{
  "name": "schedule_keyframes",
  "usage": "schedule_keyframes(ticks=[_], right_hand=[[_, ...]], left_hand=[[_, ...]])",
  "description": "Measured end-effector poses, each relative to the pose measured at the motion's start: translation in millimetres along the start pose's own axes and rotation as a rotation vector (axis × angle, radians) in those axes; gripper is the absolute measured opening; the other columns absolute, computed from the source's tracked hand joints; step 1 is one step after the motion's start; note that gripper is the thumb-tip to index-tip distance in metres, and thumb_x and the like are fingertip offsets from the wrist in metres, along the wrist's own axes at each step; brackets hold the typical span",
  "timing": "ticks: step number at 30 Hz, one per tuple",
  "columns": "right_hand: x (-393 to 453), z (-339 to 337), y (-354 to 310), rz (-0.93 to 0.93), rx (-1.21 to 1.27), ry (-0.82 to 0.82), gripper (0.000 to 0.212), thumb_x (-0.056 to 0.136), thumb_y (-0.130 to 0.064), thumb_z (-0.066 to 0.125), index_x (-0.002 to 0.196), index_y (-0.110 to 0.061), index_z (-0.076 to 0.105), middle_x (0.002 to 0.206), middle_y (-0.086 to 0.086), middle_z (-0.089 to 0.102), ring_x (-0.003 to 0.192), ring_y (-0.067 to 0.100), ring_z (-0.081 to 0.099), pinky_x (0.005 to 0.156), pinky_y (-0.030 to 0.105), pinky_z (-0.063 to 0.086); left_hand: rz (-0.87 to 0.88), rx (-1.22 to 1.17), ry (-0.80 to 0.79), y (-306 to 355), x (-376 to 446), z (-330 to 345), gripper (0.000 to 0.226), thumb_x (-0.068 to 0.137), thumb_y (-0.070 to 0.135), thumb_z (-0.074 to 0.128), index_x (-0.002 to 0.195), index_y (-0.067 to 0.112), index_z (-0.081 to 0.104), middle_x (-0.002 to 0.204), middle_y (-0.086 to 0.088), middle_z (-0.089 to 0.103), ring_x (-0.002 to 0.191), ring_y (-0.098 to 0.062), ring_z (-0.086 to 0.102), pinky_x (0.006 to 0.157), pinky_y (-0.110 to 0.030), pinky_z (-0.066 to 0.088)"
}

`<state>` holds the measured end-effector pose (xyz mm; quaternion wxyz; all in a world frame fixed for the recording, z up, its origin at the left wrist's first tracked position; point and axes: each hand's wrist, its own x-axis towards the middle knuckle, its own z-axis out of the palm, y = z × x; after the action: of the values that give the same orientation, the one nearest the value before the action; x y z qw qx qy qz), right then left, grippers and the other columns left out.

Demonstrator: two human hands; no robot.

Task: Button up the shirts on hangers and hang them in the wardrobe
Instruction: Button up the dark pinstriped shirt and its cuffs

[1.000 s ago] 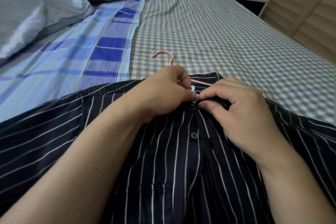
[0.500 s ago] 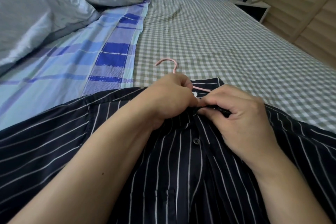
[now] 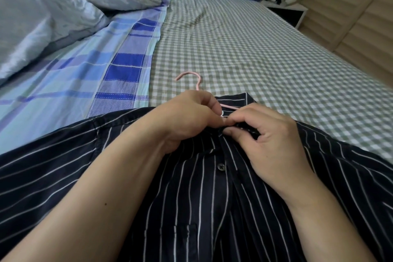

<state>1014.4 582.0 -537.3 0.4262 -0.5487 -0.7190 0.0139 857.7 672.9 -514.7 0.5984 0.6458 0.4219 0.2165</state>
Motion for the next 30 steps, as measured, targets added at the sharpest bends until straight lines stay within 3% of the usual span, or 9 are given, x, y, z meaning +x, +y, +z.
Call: schedule_keyframes(ticks=[9,12,15,20,25,30], right_hand=[[-2.0,-6.0,-4.2,0.119,-0.045,-0.099,0.013,0.083,-0.019,0.080,0.086,-0.024,0.069,0.087,-0.018,0.065,0.087,0.006,0.065,0.076,0.015,0.045],[-1.7,-8.1,-3.7,0.133,-0.056,-0.085,0.011,0.083,-0.019,0.080,0.086,-0.023,0.070,0.085,-0.018,0.065,0.085,0.005,0.064,0.076,0.010,0.042],[-0.9,-9.0,-3.6,0.140,-0.082,-0.085,0.010,0.083,-0.018,0.081,0.088,-0.022,0.073,0.084,-0.019,0.065,0.085,0.002,0.063,0.075,0.007,0.041],[-0.1,-14.1,-6.3,0.210,-0.008,-0.133,0.012,0.083,-0.018,0.081,0.091,-0.026,0.077,0.087,-0.019,0.071,0.091,0.000,0.066,0.081,0.006,0.043],[0.3,-20.6,-9.2,0.333,0.112,-0.178,0.025,0.089,-0.015,0.075,0.091,-0.040,0.076,0.091,-0.028,0.072,0.094,-0.008,0.066,0.082,0.004,0.043],[1.8,-16.9,-12.6,0.301,0.119,-0.164,0.026,0.090,-0.007,0.071,0.094,-0.033,0.075,0.098,-0.025,0.071,0.097,-0.007,0.064,0.081,0.002,0.040]], left_hand=[[0.049,0.173,0.021,0.8,-4.3,3.8,0.014,0.085,0.018,0.079,0.081,0.020,0.066,0.072,-0.003,0.066,0.066,-0.017,0.058,0.068,-0.038,0.049],[0.098,0.198,-0.103,7.2,-11.6,-4.4,0.006,0.090,0.024,0.075,0.091,0.019,0.072,0.093,-0.009,0.077,0.086,-0.027,0.072,0.092,-0.048,0.058],[0.136,0.222,-0.196,8.1,-15.8,-10.0,0.019,0.082,0.023,0.084,0.096,0.017,0.073,0.099,-0.007,0.078,0.099,-0.026,0.073,0.102,-0.048,0.053],[0.143,0.287,-0.147,5.5,-12.3,-8.8,0.016,0.080,0.009,0.084,0.091,0.014,0.074,0.094,-0.002,0.079,0.092,-0.019,0.074,0.096,-0.041,0.057],[0.136,0.335,-0.111,7.5,-14.5,-10.1,0.012,0.078,0.013,0.086,0.083,0.014,0.075,0.085,-0.007,0.076,0.075,-0.015,0.068,0.087,-0.044,0.056],[0.124,0.314,-0.107,7.5,-14.5,-9.8,0.012,0.079,0.013,0.085,0.083,0.011,0.073,0.086,-0.016,0.075,0.073,-0.017,0.065,0.080,-0.042,0.054]])
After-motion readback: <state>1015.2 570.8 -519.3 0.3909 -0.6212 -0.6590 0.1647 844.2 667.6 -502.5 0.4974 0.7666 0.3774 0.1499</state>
